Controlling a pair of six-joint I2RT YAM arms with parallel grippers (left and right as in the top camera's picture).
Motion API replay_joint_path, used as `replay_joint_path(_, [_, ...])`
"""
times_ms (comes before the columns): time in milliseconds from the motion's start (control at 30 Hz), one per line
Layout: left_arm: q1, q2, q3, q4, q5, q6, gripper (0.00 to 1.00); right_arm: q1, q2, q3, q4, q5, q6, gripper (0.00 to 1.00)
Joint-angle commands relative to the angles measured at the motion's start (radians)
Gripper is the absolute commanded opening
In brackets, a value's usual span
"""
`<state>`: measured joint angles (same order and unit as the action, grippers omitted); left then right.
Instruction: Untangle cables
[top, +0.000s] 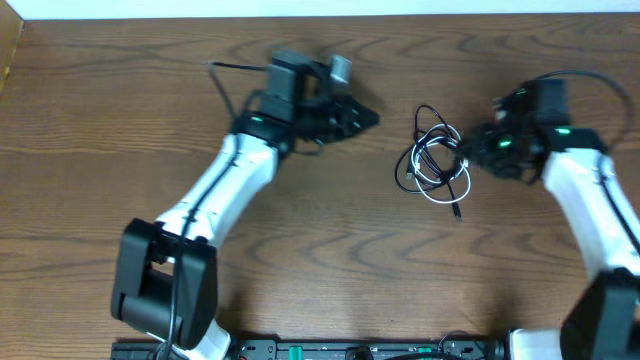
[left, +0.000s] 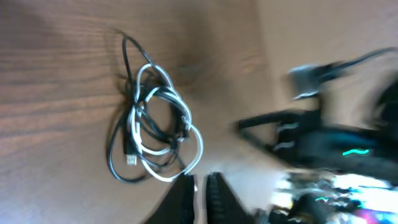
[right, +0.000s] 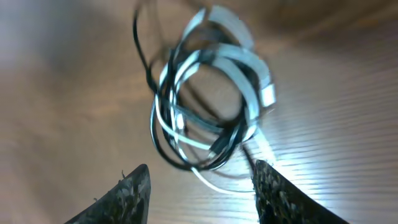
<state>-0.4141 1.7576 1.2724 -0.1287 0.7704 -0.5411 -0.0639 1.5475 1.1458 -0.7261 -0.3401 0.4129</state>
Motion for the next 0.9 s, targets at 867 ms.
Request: replay_joint_path(867, [-0.301,0.539,0.528,-0.222,-0.414,0.010,0.40,-0.101,-0.094,0.025,-0.131,0.021,-0.029,0.59])
